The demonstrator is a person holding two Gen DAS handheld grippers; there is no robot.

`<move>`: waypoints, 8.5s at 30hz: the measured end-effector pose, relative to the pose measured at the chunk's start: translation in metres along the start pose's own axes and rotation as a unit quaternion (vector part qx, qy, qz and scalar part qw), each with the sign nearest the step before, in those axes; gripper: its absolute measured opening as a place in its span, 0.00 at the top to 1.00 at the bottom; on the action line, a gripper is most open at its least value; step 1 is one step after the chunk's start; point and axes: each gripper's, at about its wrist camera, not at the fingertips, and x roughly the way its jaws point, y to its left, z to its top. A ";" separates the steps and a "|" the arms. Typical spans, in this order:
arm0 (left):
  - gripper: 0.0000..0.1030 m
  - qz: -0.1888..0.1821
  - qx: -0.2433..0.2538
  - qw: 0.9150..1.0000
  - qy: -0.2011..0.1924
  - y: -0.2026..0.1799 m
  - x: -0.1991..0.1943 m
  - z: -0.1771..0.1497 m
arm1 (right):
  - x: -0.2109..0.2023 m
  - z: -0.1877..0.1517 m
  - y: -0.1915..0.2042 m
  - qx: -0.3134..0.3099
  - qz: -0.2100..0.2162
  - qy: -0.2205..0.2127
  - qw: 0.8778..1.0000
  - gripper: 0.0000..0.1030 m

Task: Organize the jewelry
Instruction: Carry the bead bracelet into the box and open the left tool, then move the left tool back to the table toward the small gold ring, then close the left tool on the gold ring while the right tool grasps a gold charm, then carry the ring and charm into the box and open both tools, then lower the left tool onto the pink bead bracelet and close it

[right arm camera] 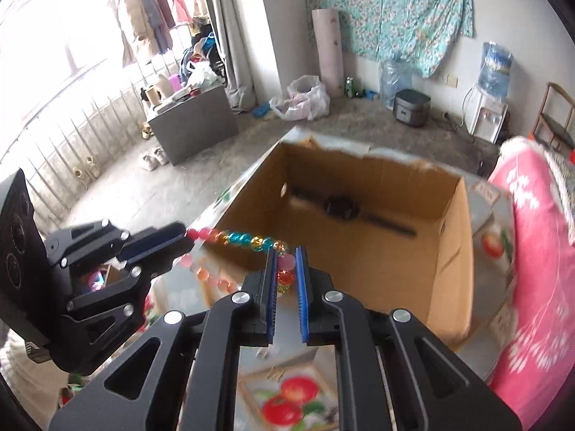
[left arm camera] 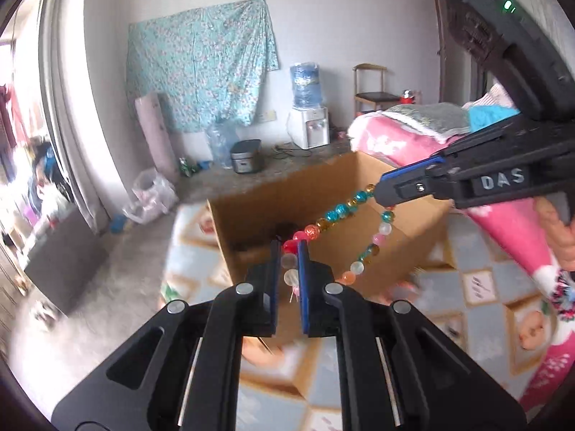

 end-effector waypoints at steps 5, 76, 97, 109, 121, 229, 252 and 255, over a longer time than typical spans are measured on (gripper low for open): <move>0.92 -0.006 0.013 0.999 0.046 0.013 0.057 0.031 | 0.037 0.040 -0.023 0.005 -0.007 0.019 1.000 0.90; 0.85 -0.135 0.019 0.976 0.170 -0.061 0.077 -0.133 | 0.091 -0.190 -0.059 0.141 0.079 0.119 0.980 0.59; 0.96 -0.112 -0.006 0.982 0.153 -0.041 0.064 -0.141 | 0.093 -0.189 0.002 -0.023 0.060 0.105 0.992 0.59; 0.96 -0.115 -0.004 0.985 0.131 -0.044 0.056 -0.140 | 0.093 -0.189 0.028 -0.027 -0.016 0.116 0.993 0.87; 0.70 -0.127 -0.002 0.981 0.147 -0.042 0.053 -0.150 | 0.084 -0.205 0.022 -0.049 -0.024 0.108 0.993 0.95; 0.80 0.016 0.052 0.953 0.299 -0.007 0.177 0.048 | 0.143 0.025 -0.114 0.173 0.078 0.201 0.961 0.58; 0.80 -0.179 -0.114 0.960 0.181 -0.095 0.116 -0.082 | 0.073 -0.194 -0.109 0.128 -0.085 0.047 0.987 0.58; 0.80 -0.170 -0.103 0.964 0.175 -0.105 0.126 -0.081 | 0.066 -0.202 -0.121 0.146 -0.079 0.027 0.986 0.58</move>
